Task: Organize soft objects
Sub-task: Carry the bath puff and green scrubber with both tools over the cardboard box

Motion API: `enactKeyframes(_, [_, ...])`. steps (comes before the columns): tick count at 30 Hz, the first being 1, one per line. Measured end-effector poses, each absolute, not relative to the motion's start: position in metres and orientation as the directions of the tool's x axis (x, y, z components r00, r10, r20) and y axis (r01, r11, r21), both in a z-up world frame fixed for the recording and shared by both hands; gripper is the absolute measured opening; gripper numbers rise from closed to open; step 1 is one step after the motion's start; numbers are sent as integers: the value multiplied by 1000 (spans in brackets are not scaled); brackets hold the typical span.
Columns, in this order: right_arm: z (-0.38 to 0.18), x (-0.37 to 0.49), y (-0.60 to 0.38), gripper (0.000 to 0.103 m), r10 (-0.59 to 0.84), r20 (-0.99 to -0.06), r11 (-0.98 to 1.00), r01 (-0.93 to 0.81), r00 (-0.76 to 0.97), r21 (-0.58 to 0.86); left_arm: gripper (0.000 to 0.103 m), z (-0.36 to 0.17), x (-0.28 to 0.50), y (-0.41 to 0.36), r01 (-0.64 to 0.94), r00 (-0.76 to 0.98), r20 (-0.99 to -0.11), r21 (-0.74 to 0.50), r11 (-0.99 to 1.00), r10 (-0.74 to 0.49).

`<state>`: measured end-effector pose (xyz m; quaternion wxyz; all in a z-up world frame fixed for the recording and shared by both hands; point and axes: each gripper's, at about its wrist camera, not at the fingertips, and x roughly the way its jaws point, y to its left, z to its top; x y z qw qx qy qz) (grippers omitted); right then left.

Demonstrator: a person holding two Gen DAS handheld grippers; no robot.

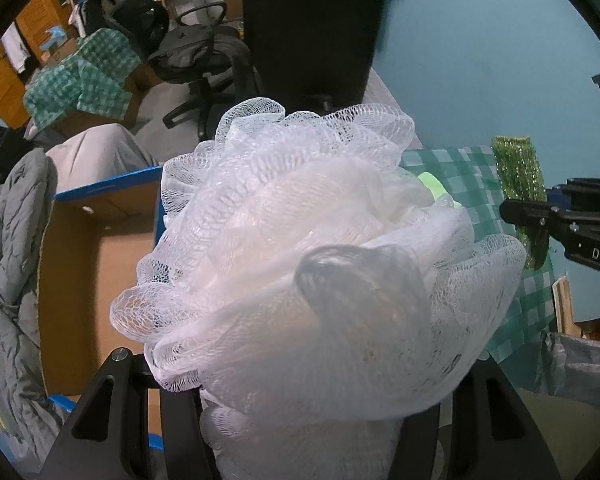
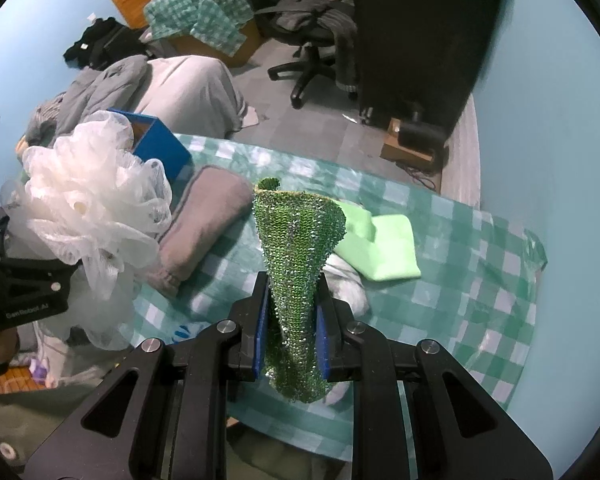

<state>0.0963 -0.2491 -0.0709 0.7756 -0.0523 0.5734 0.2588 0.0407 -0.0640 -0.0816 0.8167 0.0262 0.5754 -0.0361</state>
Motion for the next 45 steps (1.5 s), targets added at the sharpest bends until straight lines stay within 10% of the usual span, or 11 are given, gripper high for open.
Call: enactKeyframes(45, [-47, 117, -5, 19, 475, -878, 584, -766, 56, 267, 57, -80, 5, 128, -264, 337, -932, 46, 964, 136])
